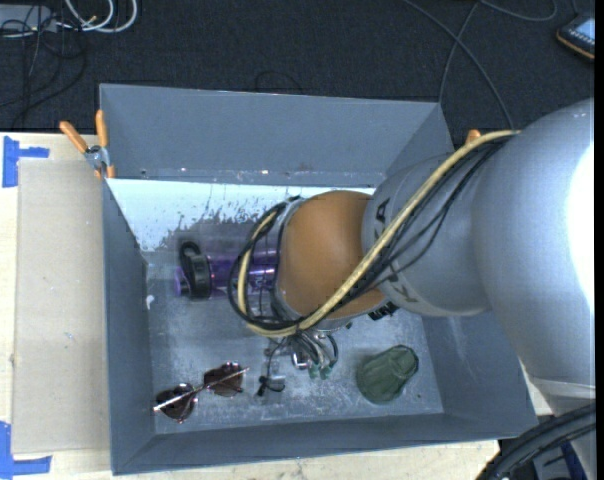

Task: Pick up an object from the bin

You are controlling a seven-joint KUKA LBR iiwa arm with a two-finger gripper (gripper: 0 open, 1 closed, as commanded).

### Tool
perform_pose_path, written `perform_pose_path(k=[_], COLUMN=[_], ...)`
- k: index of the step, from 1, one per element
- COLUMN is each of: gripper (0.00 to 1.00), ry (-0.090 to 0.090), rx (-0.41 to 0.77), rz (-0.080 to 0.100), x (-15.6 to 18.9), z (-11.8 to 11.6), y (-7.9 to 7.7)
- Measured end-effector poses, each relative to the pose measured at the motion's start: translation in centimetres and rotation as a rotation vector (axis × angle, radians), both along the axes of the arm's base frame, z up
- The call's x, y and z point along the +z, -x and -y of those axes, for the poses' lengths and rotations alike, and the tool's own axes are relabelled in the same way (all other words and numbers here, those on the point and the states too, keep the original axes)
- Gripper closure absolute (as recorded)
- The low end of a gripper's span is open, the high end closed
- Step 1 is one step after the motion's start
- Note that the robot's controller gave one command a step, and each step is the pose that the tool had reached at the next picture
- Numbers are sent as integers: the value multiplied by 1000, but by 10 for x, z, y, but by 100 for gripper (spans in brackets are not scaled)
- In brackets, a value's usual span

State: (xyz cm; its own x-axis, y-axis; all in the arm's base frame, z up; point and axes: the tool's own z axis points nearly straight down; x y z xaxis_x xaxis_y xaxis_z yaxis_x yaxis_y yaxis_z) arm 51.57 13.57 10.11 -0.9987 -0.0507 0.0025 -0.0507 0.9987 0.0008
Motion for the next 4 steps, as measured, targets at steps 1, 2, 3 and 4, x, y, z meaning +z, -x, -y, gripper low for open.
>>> perform_pose_path(k=[1, 2, 3, 4], gripper=[0, 0, 0, 100], ry=[-1, 3, 3, 2], rx=[61, 80, 385, 369], rz=[9, -9, -1, -10], x=[19, -3, -23, -32], z=[-63, -78, -82, -80], y=[18, 20, 15, 23])
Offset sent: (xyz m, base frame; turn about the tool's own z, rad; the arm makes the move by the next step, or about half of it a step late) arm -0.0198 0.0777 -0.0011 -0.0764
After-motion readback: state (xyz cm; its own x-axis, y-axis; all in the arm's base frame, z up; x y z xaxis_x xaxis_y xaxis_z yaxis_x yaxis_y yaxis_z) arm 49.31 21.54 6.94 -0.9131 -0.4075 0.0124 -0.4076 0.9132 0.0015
